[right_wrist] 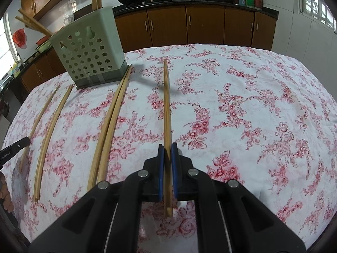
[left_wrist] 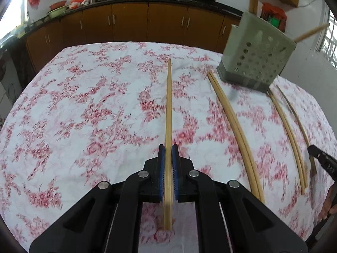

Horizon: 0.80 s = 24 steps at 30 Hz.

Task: Organize utensils
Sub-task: 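Lift the left tool's chopstick toward the holder while the right tool carries its chopstick there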

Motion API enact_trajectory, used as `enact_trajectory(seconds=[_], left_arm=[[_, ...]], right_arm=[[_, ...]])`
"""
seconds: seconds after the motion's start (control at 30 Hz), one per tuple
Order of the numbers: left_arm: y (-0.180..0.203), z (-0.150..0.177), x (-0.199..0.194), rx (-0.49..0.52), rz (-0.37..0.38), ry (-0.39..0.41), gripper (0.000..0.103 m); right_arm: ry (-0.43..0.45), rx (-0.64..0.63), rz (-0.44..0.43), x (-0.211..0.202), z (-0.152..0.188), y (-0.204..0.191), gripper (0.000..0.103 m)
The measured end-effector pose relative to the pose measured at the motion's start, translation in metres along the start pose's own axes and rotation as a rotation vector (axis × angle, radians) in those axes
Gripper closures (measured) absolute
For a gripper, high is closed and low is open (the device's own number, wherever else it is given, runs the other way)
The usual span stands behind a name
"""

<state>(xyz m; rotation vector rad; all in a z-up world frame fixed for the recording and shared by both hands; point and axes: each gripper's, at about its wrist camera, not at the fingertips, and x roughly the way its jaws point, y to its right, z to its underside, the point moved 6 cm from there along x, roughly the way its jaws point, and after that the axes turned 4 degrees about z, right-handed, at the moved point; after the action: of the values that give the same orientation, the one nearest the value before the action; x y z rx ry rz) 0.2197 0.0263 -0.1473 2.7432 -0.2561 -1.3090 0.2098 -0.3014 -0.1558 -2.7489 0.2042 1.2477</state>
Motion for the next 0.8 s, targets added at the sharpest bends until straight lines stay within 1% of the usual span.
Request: enact_trajectory(seconds=[0.2, 0.27, 0.37, 0.5, 0.57, 0.7, 0.8], left_arm=[[0.002, 0.003, -0.002, 0.044, -0.034, 0.008, 0.095], [0.002, 0.001, -0.002, 0.053, -0.042, -0.001, 0.095], [0.002, -0.016, -0.025, 0.05, -0.023, 0.066, 0.095], [0.004, -0.056, -0.072, 0.039, 0.005, 0.208, 0.095], [0.004, -0.074, -0.093, 0.02, 0.026, 0.266, 0.095], [0.001, -0.1, -0.116, -0.014, 0.056, 0.333, 0.095], [0.0, -0.114, -0.122, -0.024, 0.069, 0.347, 0.096]], right_arm=[[0.004, 0.008, -0.005, -0.003, 0.0, 0.002, 0.095], [0.033, 0.015, -0.007, -0.012, -0.006, 0.004, 0.095], [0.129, 0.016, -0.01, -0.041, -0.028, 0.006, 0.095], [0.253, 0.022, -0.02, -0.083, -0.06, 0.011, 0.095], [0.303, 0.026, -0.026, -0.099, -0.072, 0.012, 0.095], [0.363, 0.034, -0.035, -0.117, -0.089, 0.014, 0.095], [0.391, 0.05, -0.048, -0.126, -0.097, 0.015, 0.095]])
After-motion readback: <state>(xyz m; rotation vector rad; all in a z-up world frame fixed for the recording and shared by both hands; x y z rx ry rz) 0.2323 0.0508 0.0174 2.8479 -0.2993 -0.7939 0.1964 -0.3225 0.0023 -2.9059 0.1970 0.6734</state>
